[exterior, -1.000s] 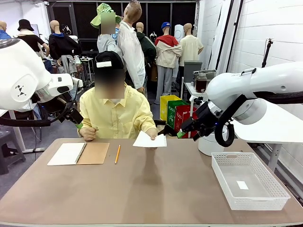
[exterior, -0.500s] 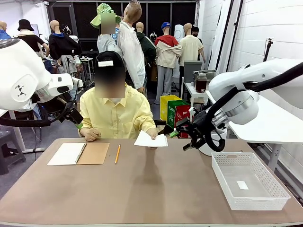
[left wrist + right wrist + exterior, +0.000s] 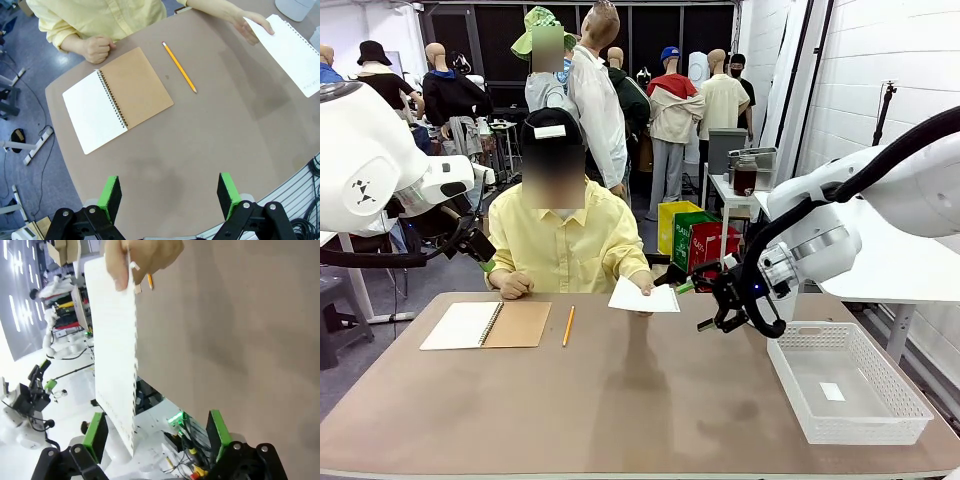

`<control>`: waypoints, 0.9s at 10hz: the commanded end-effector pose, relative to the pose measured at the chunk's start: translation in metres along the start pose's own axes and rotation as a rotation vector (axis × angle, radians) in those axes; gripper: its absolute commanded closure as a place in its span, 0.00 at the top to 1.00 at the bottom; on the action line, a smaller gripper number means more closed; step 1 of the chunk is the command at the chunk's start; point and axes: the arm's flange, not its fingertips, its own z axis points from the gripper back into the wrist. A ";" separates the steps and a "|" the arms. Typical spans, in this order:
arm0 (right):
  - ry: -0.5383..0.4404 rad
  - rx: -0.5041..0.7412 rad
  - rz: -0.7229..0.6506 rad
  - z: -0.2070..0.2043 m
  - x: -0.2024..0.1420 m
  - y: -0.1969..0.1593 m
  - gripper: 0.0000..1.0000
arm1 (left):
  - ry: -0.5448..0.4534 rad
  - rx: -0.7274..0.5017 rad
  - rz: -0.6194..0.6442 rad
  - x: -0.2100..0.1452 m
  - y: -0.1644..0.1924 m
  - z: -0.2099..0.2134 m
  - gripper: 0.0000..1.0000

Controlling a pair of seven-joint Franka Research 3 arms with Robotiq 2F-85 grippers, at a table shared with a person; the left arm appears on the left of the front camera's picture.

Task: Sort the paper based on its condition.
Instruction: If a person hands you a paper, place it in the Organizing basket , and if it's crumpled, put it in the Trash can.

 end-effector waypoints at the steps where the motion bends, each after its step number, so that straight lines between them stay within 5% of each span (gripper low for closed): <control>1: -0.008 0.064 -0.066 -0.011 0.012 0.007 1.00 | 0.000 0.004 -0.003 0.000 0.001 0.001 1.00; 5: -0.005 0.091 -0.089 -0.019 0.020 0.010 1.00 | 0.000 0.004 -0.003 0.000 0.001 0.001 1.00; 7: -0.008 0.094 -0.097 -0.021 0.021 0.011 0.71 | 0.000 0.004 -0.003 0.000 0.001 0.001 1.00; 8: 0.001 0.091 -0.109 -0.022 0.022 0.013 0.71 | 0.000 0.004 -0.003 0.000 0.001 0.001 1.00; 9: 0.003 0.087 -0.117 -0.023 0.022 0.012 0.51 | 0.000 0.004 -0.003 0.000 0.001 0.001 1.00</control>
